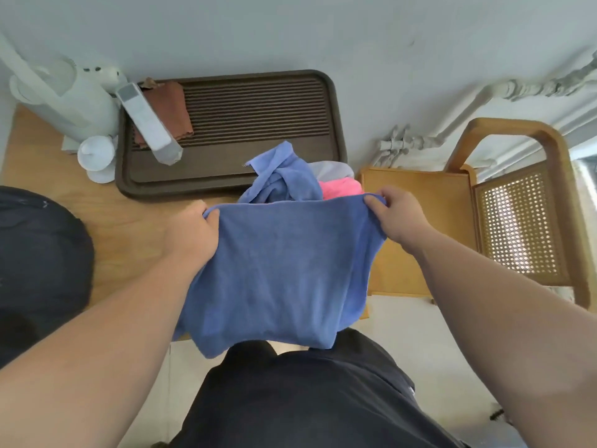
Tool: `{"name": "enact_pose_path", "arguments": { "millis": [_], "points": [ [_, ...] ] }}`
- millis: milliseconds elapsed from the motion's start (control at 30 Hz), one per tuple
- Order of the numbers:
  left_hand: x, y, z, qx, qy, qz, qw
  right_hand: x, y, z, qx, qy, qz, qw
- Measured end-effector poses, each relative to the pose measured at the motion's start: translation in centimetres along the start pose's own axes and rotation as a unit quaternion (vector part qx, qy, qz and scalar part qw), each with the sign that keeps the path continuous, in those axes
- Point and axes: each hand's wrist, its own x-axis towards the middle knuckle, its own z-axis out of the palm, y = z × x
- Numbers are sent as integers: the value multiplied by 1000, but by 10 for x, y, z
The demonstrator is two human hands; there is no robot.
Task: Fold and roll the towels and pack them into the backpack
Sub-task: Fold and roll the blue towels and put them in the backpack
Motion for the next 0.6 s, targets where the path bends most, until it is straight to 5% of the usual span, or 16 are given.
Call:
{"name": "enact_pose_path", "arguments": {
  "millis": [400, 600],
  "points": [
    [74, 17, -32, 134, 82, 39, 987, 98, -69, 2, -67, -18, -78, 995],
    [62, 9, -17, 149, -24, -5, 989, 84, -50, 16, -76, -67, -35, 994]
  ]
}}
